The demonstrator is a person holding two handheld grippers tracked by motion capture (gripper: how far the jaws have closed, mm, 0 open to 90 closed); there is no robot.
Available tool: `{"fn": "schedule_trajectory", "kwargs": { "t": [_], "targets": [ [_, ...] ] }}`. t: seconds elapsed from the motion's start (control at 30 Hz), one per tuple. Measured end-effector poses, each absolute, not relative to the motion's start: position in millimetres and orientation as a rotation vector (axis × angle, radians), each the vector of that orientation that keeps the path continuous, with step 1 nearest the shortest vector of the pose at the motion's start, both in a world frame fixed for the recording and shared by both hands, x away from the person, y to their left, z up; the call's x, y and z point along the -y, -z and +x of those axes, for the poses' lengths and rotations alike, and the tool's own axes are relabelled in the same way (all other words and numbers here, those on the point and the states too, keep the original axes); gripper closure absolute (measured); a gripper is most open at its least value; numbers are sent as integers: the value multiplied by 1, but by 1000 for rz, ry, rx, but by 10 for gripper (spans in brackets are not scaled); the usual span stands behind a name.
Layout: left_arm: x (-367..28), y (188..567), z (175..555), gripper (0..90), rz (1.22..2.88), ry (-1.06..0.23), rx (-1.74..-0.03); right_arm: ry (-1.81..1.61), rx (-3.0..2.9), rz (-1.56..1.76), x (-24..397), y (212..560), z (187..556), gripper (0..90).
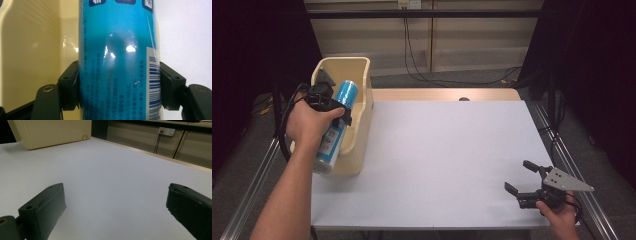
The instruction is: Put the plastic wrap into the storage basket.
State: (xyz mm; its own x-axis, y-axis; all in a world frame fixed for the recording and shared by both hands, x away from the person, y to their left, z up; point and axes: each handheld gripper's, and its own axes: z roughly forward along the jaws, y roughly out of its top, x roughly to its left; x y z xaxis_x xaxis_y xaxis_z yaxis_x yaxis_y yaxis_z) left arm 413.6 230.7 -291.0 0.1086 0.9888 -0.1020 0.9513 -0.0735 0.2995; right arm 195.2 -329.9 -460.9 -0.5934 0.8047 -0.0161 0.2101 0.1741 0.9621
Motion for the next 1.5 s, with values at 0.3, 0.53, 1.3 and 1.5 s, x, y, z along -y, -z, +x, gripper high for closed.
{"fn": "schedule_trajectory", "kwargs": {
  "t": [0.3, 0.53, 1.3, 1.5],
  "targets": [
    [-233, 296, 415, 319, 2099, -155, -1928, -1437, -1917, 954, 330, 461, 195, 18],
    [-233, 296, 416, 317, 2106, -155, -1929, -1437, -1917, 954, 330, 461, 195, 18],
    [-198, 250, 404, 229, 2117, -108, -1728, -1431, -1926, 939, 328, 461, 195, 18],
    [-182, 255, 400, 217, 2158, -61, -1680, -1436, -1917, 951, 330, 460, 195, 18]
  ]
}}
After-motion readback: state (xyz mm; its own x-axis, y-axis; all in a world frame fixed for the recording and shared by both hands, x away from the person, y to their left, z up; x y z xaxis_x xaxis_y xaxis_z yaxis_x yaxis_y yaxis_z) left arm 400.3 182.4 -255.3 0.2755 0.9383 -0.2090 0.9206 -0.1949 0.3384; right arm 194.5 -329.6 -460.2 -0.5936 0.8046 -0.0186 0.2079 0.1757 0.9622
